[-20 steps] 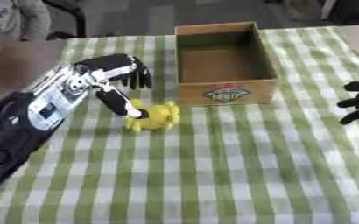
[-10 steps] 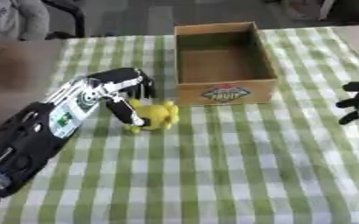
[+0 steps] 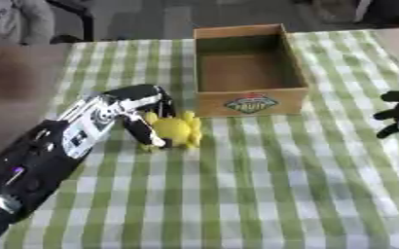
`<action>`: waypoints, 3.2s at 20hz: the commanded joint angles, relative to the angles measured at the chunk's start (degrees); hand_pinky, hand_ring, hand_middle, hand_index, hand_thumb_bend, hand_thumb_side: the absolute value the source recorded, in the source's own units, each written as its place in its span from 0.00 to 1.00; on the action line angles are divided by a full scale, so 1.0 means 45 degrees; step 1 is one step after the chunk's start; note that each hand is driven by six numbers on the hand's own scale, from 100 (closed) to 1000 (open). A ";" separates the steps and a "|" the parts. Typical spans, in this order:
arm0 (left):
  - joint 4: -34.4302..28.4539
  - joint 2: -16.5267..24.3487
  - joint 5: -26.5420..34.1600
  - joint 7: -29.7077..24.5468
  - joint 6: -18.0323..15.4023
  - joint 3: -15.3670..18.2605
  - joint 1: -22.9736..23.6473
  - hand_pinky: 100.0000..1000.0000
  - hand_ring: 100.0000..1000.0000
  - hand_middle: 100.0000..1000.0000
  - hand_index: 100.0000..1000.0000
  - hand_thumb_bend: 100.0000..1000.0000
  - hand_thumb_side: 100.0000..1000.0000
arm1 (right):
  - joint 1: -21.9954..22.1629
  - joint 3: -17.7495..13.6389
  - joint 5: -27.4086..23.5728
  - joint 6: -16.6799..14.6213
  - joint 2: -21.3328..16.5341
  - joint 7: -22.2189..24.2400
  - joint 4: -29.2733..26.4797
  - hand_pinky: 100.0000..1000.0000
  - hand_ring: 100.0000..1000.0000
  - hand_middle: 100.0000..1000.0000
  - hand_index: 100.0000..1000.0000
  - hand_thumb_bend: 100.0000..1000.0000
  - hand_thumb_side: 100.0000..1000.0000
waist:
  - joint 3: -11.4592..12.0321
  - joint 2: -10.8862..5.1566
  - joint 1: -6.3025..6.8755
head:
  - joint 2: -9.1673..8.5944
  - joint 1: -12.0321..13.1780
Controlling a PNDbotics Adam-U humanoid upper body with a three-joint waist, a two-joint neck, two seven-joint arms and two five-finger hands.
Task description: Pick up objects on the table and place them in the box.
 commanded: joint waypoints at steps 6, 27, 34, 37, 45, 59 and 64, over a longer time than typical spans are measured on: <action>-0.0932 0.0433 0.0496 0.1471 0.0355 0.0266 -0.0208 0.27 0.18 0.13 0.28 0.30 0.00 | -0.0134 -0.0071 -0.0046 -0.0003 -0.0168 0.0014 -0.0138 0.42 0.62 0.73 0.78 0.00 0.57 | 0.0040 -0.0144 -0.0067 | -0.0054 0.0014; 0.1947 -0.1987 -0.3912 0.4328 0.0012 0.2532 -0.3515 0.34 0.22 0.16 0.31 0.44 0.00 | -0.0253 0.0340 -0.0146 -0.0045 -0.0209 0.0408 -0.0126 0.42 0.62 0.73 0.78 0.00 0.57 | -0.0988 -0.0146 0.0060 | -0.0256 0.0854; 0.4317 -0.3209 -0.6987 0.6525 -0.0152 0.3879 -0.3828 0.37 0.26 0.20 0.30 0.46 0.00 | -0.0531 0.0658 -0.0216 -0.0058 -0.0101 0.0748 -0.0125 0.42 0.62 0.73 0.78 0.00 0.58 | -0.2007 0.0101 0.0157 | -0.0503 0.1370; 0.4816 -0.3374 -0.7755 0.7125 -0.0200 0.4161 -0.3768 0.43 0.34 0.30 0.41 0.54 0.00 | -0.0636 0.0740 -0.0251 -0.0066 -0.0091 0.0846 -0.0131 0.42 0.62 0.73 0.78 0.00 0.58 | -0.2243 0.0164 0.0182 | -0.0572 0.1446; 0.4665 -0.3337 -0.8801 0.6900 -0.0484 0.4296 -0.3643 0.68 0.68 0.68 0.75 0.84 0.26 | -0.0677 0.0728 -0.0273 -0.0051 -0.0074 0.0891 -0.0115 0.42 0.62 0.73 0.78 0.00 0.59 | -0.2175 0.0167 0.0229 | -0.0576 0.1392; -0.3231 -0.0763 0.1824 0.7944 0.0806 0.4034 -0.0681 0.52 0.49 0.48 0.62 0.22 0.29 | -0.0519 0.0421 -0.0304 -0.0019 -0.0032 0.0624 -0.0082 0.42 0.62 0.73 0.78 0.00 0.58 | -0.0639 -0.0037 -0.0002 | -0.0455 0.0559; -0.6566 -0.0405 0.6519 0.9584 0.0890 0.4740 0.2877 0.50 0.47 0.46 0.60 0.15 0.43 | -0.0469 0.0270 -0.0348 -0.0004 -0.0016 0.0449 -0.0105 0.42 0.63 0.73 0.78 0.00 0.57 | 0.0002 -0.0081 -0.0118 | -0.0314 0.0399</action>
